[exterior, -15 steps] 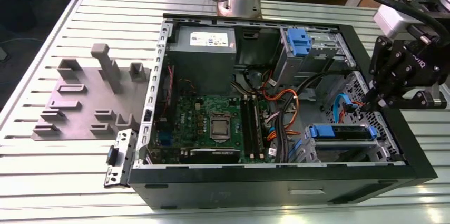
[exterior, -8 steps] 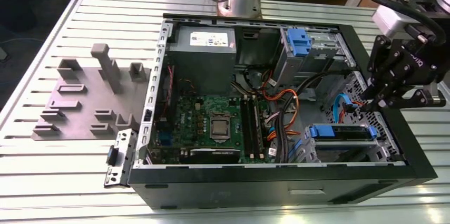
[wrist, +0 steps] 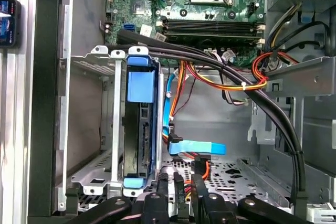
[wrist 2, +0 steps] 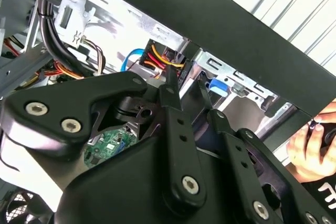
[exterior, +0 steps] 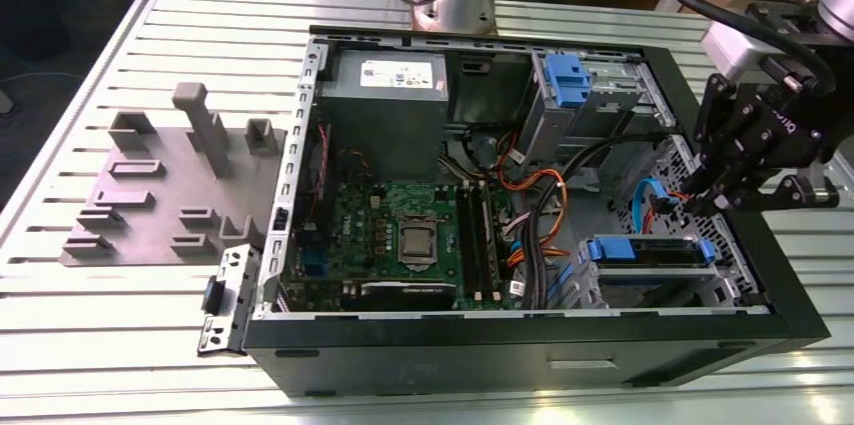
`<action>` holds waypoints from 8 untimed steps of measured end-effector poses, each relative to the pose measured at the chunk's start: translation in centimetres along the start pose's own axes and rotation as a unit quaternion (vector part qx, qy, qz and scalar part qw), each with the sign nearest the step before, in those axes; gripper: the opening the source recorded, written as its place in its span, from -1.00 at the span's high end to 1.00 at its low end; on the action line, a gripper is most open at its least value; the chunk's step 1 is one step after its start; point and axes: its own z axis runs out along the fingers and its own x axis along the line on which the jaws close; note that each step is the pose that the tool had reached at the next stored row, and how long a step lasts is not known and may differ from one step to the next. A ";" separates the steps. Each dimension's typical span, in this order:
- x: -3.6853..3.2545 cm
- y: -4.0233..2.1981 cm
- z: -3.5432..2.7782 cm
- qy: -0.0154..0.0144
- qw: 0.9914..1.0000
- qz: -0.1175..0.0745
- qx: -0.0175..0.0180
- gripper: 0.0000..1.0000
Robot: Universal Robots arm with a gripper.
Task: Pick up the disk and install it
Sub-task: 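Insert the first disk wire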
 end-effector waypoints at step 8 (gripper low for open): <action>-0.16 -0.46 0.35 0.000 1.000 0.000 -0.001 0.37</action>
